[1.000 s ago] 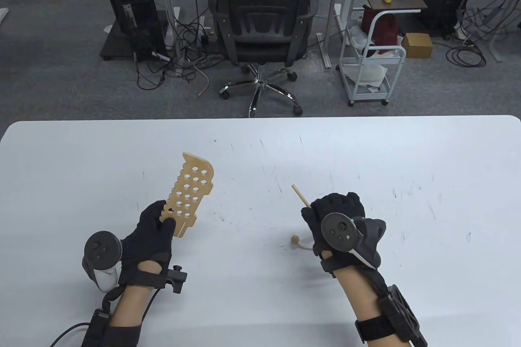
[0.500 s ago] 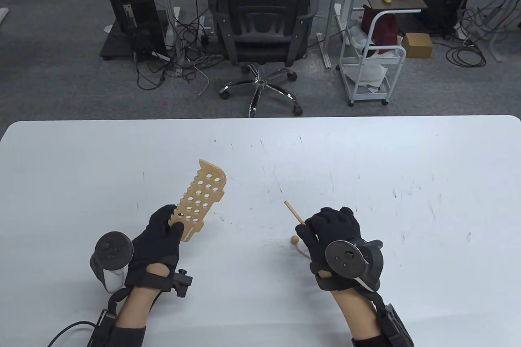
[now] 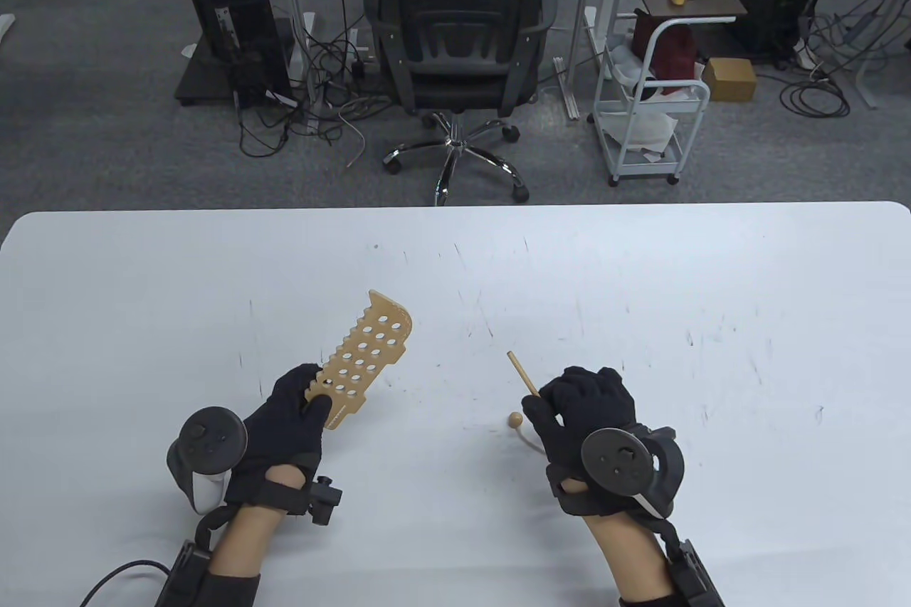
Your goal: Thread rope through all holes on crocodile lacing toy
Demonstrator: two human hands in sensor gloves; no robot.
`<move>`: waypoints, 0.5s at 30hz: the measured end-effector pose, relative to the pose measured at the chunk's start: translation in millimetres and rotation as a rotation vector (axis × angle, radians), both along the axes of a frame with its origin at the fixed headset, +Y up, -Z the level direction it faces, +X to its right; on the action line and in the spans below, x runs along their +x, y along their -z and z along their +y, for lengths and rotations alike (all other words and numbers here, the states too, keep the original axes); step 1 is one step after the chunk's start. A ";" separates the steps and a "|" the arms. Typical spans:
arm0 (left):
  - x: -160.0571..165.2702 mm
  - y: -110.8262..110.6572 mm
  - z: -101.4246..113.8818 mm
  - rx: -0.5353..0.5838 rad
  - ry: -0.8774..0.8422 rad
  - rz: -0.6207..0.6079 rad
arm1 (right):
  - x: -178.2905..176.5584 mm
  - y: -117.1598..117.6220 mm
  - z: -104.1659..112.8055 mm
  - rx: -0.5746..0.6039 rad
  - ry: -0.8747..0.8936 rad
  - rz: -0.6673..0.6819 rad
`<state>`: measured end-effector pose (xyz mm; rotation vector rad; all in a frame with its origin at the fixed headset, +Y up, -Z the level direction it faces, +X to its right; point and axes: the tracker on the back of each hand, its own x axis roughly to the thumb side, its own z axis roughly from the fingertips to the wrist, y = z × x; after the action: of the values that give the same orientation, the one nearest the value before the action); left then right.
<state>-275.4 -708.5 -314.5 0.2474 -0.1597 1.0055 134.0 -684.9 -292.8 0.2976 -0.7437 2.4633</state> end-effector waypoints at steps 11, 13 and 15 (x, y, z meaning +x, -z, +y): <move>15.5 -3.8 0.8 0.021 0.090 -0.055 | -13.6 -5.7 1.4 0.007 -0.027 0.052; 19.1 -4.3 0.0 0.020 0.103 -0.070 | -16.6 -6.4 1.1 0.005 -0.037 0.065; 22.9 -4.7 -0.8 0.020 0.120 -0.085 | -20.2 -7.2 0.8 0.002 -0.043 0.080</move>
<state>-252.5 -709.3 -309.8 0.2107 -0.2593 0.8965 113.8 -684.1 -285.7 0.4146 -0.7127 2.4755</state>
